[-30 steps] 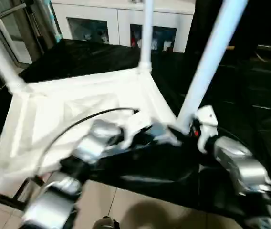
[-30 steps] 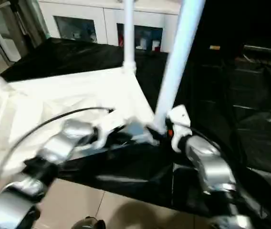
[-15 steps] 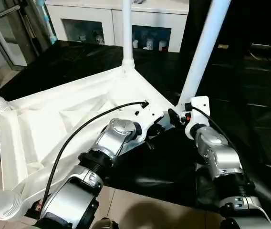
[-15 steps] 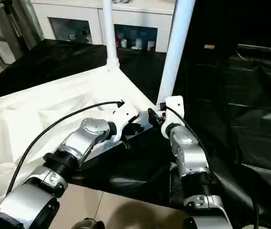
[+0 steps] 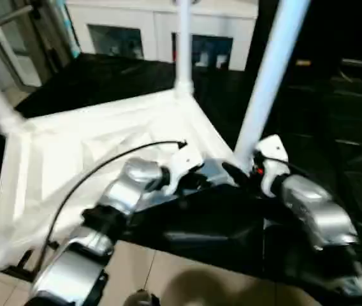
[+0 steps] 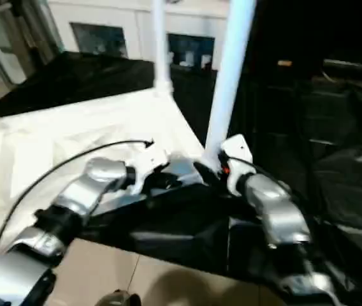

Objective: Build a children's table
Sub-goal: Rotate leg to tighten

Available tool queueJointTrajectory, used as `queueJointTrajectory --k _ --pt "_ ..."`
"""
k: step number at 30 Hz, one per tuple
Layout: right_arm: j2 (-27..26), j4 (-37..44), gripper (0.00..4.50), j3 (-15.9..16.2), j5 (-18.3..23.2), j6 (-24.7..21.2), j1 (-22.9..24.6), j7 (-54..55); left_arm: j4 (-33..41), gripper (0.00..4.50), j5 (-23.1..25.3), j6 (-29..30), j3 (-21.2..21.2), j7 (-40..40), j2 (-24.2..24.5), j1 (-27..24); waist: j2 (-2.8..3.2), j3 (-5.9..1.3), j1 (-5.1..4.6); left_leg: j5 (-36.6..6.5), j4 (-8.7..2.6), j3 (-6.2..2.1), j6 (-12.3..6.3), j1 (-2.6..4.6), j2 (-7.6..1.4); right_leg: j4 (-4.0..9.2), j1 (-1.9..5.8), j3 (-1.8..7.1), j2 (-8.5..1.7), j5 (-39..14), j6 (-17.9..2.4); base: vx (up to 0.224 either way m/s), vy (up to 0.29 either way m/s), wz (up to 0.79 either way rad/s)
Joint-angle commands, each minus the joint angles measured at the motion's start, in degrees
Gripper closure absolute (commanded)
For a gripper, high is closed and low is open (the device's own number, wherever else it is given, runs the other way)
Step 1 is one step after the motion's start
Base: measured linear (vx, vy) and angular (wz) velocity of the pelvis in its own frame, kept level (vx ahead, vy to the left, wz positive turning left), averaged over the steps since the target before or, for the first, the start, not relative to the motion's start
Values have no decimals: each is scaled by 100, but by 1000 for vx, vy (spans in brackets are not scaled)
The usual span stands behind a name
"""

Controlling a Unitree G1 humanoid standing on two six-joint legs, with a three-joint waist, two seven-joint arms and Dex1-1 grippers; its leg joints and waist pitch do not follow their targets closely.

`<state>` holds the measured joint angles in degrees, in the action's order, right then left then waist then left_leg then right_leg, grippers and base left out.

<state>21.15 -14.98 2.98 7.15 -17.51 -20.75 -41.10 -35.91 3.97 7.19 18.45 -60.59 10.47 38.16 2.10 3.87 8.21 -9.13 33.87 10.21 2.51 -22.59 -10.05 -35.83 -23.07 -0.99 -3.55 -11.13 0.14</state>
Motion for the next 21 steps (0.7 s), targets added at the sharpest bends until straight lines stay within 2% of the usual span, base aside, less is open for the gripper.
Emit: queueJointTrajectory --k 1,4,7,10,11,17,21 --pt "261 344 85 63 157 124 106 -524 377 450 -468 -432 -85 -431 26 -4 -139 -442 -1 -1090 -339 -85 -366 135 -297 462 246 186 -460 -990 -1220 0 0 0" --pt "535 617 85 158 305 148 285 -1044 448 450 -548 -493 -113 -692 132 -74 -150 -440 45 -1104 -339 -88 -371 126 -294 461 247 183 -465 -1076 -1177 0 0 0" --pt "628 720 85 229 351 62 356 -1220 499 450 -575 -531 -97 -825 188 -118 -144 -438 41 -1084 -342 -94 -384 104 -283 460 241 173 -458 -1130 -1176 0 0 0" --pt "668 735 85 338 301 45 406 -1287 598 450 -635 -517 -87 -994 242 -174 -138 -439 50 -1114 -340 -94 -357 115 -289 468 226 177 -467 -1246 -1194 0 0 0" --pt "643 708 110 339 288 53 394 -1268 618 450 -639 -498 -87 -1023 249 -180 -135 -443 55 -1102 -340 -95 -348 116 -289 466 222 176 -463 -1239 -1199 0 0 0" --pt "611 668 161 428 248 99 387 -1274 659 450 -638 -493 -74 -1109 252 -211 -134 -449 70 -1084 -339 -97 -328 116 -285 455 225 173 -461 -1160 -1202 0 0 0" --pt "585 669 175 449 245 77 402 -1253 651 450 -611 -476 -87 -1090 234 -225 -135 -449 68 -1075 -338 -97 -333 113 -282 453 225 171 -454 -1140 -1204 0 0 0"
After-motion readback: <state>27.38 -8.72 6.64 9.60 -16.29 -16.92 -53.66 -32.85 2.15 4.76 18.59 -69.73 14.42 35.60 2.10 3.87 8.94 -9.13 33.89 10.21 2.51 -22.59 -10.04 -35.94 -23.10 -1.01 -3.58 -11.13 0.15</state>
